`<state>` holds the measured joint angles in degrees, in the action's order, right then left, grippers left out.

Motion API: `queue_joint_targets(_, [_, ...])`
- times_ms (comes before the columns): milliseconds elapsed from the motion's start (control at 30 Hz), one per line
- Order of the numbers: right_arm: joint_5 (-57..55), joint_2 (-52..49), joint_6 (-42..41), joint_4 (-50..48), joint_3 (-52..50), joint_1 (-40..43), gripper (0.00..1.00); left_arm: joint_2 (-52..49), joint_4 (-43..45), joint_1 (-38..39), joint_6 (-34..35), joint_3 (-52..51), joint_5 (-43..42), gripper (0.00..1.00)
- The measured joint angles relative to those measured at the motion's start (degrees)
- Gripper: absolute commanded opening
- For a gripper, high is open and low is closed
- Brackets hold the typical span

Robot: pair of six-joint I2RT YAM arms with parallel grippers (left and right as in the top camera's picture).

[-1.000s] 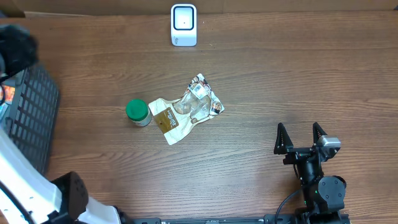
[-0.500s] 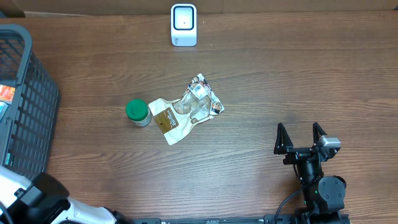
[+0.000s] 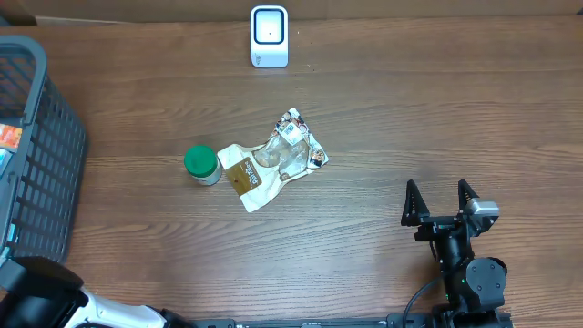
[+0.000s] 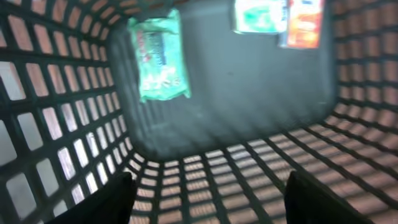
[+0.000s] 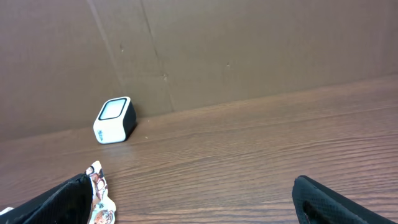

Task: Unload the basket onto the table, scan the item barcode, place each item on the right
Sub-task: 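Reach the left gripper into the basket and grasp the green tissue pack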

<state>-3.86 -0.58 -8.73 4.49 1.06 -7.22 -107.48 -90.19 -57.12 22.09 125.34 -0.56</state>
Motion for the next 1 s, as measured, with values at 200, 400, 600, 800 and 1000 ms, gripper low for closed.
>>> queue_joint_targets(200, [0.0, 0.0, 0.0, 0.0, 0.0, 0.0, 1.0, -0.2, 3.1, -0.4, 0.3, -5.5, 4.9, 0.82])
queue_joint_targets(400, [0.0, 0.0, 0.0, 0.0, 0.0, 0.0, 1.0, -1.4, 10.3, -0.4, -0.2, -11.5, 7.3, 1.0])
queue_joint_targets(600, [0.0, 0.0, 0.0, 0.0, 0.0, 0.0, 1.0, -2.9, 16.0, -0.4, -1.9, -14.9, 8.2, 0.96])
queue_joint_targets(800, [0.0, 0.0, 0.0, 0.0, 0.0, 0.0, 1.0, -7.3, 18.1, -0.4, -3.0, -15.5, 9.8, 0.81])
queue_joint_targets(1000, [0.0, 0.0, 0.0, 0.0, 0.0, 0.0, 1.0, -14.4, 18.7, -0.4, -3.1, -16.0, 10.8, 0.7])
